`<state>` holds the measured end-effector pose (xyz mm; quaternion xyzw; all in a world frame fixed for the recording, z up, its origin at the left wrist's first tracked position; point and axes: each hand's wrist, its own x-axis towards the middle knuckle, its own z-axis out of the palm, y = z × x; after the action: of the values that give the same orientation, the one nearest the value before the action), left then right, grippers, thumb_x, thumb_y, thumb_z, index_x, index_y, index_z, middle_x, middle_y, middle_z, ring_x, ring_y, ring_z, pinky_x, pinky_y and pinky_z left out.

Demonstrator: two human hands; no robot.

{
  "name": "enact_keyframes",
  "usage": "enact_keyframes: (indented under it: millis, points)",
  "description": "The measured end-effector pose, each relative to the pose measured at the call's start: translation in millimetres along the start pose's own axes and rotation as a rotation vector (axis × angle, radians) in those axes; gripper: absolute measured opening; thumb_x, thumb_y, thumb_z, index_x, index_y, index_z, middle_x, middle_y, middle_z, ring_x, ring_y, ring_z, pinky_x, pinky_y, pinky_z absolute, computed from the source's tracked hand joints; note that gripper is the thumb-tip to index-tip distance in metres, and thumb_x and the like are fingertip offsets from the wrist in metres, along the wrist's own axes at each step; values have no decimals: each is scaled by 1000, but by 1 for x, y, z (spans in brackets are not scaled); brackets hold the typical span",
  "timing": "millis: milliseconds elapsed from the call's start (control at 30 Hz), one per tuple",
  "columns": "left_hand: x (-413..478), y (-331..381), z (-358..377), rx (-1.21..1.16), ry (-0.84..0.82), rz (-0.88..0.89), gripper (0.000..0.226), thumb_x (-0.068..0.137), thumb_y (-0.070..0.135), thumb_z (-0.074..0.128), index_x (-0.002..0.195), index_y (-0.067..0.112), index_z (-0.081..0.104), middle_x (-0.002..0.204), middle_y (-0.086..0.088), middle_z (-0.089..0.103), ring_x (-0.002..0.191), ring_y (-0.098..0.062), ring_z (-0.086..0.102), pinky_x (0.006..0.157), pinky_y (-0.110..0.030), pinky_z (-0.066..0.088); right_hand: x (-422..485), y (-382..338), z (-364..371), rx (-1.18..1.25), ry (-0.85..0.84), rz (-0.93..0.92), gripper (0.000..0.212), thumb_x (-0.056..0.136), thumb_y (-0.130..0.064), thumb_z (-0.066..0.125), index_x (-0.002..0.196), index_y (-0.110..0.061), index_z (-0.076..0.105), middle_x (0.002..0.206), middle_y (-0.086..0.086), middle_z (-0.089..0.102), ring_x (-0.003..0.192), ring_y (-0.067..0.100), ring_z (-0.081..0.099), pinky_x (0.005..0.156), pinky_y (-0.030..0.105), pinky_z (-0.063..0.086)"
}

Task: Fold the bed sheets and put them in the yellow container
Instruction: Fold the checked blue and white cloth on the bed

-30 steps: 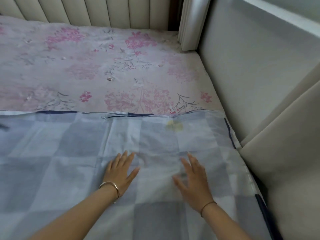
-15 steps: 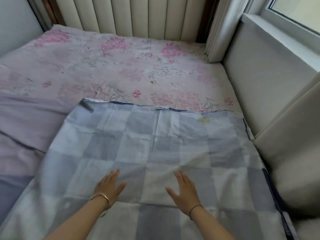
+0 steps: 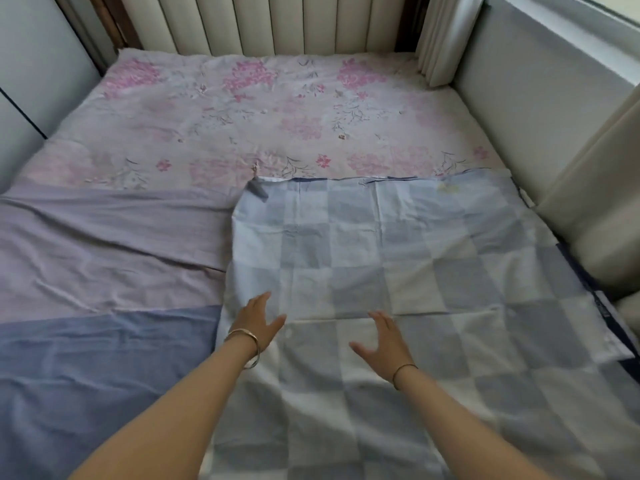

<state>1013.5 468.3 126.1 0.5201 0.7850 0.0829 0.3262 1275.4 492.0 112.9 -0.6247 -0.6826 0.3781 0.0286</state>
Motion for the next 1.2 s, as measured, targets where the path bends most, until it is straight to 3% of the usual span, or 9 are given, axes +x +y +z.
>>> enact_keyframes:
  millis: [333,500,733,1033,1133,1200]
  points:
    - [-53,-63,-19,-51,-184,-43,68,92,47,48,148,18,22,153,-9,23,137,-28,30,112,-37,27,-70,-58,81,187,-79,74,74,83,-42,67,142,-15,32,149,4,28,137,19,30,113,28,25]
    - [-67,-75,-21,-88,-187,-62,68,93,43,51,147,13,23,152,-11,24,138,-27,29,112,-36,26,-84,-68,97,251,-126,80,73,83,-41,67,142,-16,31,149,3,28,136,18,32,109,25,27]
    - [-61,-94,-27,-107,-215,-42,67,93,44,49,146,11,24,151,-12,26,136,-29,32,110,-37,29,-93,-90,142,379,-107,150,74,81,-46,68,140,-20,33,144,1,34,130,17,38,106,30,36]
    - [-36,-179,-28,-93,-320,11,64,94,39,50,142,2,30,148,-13,34,134,-29,36,106,-33,29,-116,-139,270,526,65,360,75,77,-41,74,138,-16,38,142,3,41,129,17,40,105,25,35]
    - [-28,-198,-14,-147,-380,-49,66,95,41,47,142,-1,28,147,-17,35,133,-32,37,107,-35,30,-137,-147,307,648,147,442,85,71,-53,72,140,-18,37,145,0,37,132,15,37,105,22,32]
    - [-33,-202,-2,-205,-393,-106,63,95,39,47,136,-7,34,136,-24,46,124,-35,46,103,-35,34,-152,-146,326,682,191,463,79,75,-48,71,140,-19,36,145,-1,38,132,14,37,103,18,31]
